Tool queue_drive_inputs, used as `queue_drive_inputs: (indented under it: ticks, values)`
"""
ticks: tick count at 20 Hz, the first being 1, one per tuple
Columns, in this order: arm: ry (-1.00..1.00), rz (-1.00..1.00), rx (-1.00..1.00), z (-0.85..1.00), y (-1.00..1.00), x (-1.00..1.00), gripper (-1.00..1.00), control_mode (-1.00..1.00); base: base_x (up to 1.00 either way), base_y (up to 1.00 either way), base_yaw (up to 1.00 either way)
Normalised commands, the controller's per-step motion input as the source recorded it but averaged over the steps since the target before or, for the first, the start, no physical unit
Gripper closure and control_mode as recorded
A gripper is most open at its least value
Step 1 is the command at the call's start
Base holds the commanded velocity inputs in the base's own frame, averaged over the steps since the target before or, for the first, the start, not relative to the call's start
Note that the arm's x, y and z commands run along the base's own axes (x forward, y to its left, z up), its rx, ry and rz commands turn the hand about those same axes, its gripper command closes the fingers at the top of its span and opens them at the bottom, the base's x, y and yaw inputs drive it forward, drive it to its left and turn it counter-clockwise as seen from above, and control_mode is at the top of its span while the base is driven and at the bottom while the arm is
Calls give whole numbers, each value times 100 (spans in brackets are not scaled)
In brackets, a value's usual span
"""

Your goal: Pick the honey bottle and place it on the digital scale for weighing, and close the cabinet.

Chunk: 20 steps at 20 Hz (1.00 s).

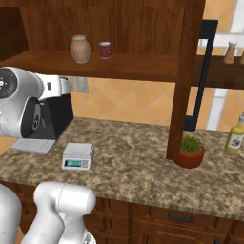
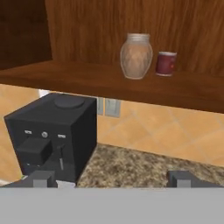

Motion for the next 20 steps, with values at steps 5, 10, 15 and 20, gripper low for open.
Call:
queue_drive_inputs:
  ticks: [5,10,15,20]
  values:
    - [-14,0,1,52,0,-2,-100,-100,0,0,0]
    - [-22,0,6,44,0,0,-100,-100,0,0,0]
    - [-15,0,3,35,0,3,-100,-100,0,0,0]
    - [-8,0,5,26,0,10,-100,-100,0,0,0]
